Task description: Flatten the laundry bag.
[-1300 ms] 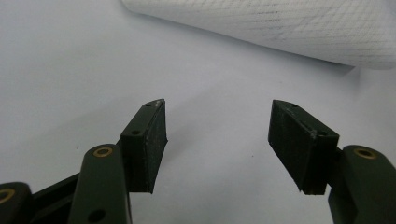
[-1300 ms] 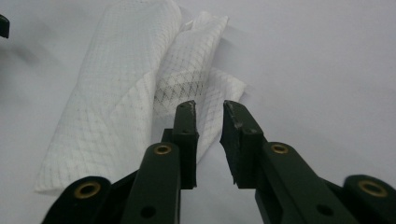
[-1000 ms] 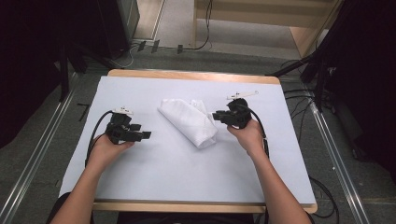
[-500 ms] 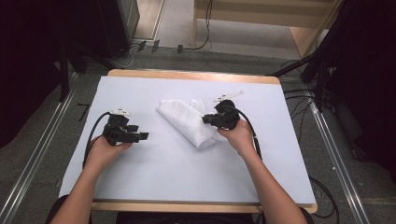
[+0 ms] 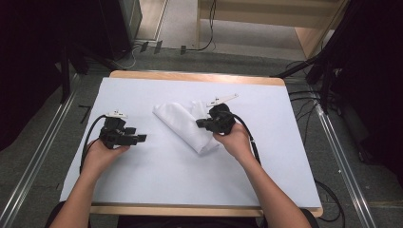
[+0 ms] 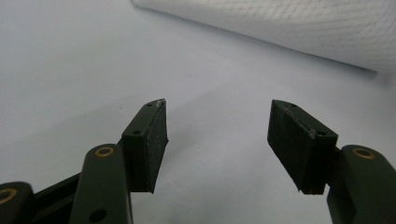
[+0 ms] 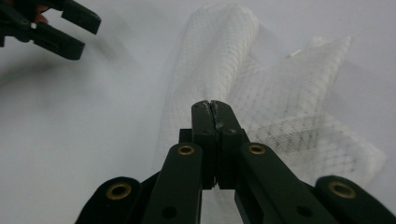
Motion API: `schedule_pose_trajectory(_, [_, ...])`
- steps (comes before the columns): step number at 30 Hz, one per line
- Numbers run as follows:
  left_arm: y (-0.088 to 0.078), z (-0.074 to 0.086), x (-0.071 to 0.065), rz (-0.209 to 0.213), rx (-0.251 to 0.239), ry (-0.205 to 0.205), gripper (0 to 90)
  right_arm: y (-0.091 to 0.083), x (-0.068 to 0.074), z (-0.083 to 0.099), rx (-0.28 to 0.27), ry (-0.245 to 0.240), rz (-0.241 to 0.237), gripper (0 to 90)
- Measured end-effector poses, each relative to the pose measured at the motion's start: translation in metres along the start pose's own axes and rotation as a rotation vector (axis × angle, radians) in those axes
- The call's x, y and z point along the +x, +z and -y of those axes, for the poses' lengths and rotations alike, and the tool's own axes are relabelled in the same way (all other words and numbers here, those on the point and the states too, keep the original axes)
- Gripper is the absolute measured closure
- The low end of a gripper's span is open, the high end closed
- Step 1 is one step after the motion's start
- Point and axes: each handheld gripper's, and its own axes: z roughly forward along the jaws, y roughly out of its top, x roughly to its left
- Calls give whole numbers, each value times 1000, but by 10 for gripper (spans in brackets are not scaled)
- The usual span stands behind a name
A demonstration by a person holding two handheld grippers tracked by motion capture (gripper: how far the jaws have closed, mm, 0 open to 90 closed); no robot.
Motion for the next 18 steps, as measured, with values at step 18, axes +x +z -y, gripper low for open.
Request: schedule_pose_trajectory(18, [-6,1,4,-24,-23,-8,393,20,50,3,36,-91,-102,900])
